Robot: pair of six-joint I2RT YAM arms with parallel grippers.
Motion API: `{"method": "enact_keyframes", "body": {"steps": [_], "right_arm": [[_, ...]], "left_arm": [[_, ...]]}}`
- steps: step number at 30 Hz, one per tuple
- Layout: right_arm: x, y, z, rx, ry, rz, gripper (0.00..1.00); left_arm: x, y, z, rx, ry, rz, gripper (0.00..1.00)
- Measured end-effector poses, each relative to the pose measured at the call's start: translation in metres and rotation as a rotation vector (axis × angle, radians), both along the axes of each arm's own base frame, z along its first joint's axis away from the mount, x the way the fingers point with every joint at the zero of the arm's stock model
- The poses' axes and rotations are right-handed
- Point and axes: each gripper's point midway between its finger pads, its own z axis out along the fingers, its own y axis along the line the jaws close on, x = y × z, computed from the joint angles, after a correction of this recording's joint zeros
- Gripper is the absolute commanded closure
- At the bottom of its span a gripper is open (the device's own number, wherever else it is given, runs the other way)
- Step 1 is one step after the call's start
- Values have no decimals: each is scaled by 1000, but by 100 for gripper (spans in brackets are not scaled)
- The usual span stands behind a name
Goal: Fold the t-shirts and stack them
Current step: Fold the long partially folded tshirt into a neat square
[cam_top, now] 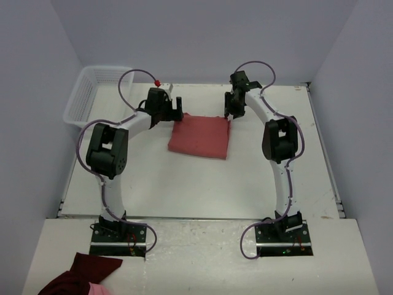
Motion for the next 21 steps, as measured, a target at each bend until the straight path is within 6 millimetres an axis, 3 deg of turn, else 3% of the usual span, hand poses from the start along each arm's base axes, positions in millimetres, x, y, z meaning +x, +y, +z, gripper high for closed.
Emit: {"method": "enact_keyframes", "body": {"steps": [4,7,8,10,11,12,13,17,21], "right_arm": [[-3,-8,11,-28,-31,-7,40],[-16,-15,33,-38,-56,-9,35],[-19,-15,42,-34,-69,-8,34],[-28,-16,61,-23,-97,-6,42],[-32,-15,70,-7,-119,-2,51],[-40,-12,77,17,-124,7,89],[-47,-9,83,43,-126,19,100],[-69,21,90,229,-96,78,100],[-89,57,68,411,13,147,100]], "left_arm": [[-11,9,29,-4,-59,28,0],[-18,11,60,-18,-125,36,9],[-21,11,69,-26,-143,35,35],[-29,7,86,-54,-173,26,68],[-32,4,90,-64,-182,13,100],[-36,-2,95,-88,-186,-8,100],[-38,-7,96,-107,-186,-30,100],[-48,-33,88,-191,-144,-140,100],[-54,-51,54,-241,-58,-218,100]]}}
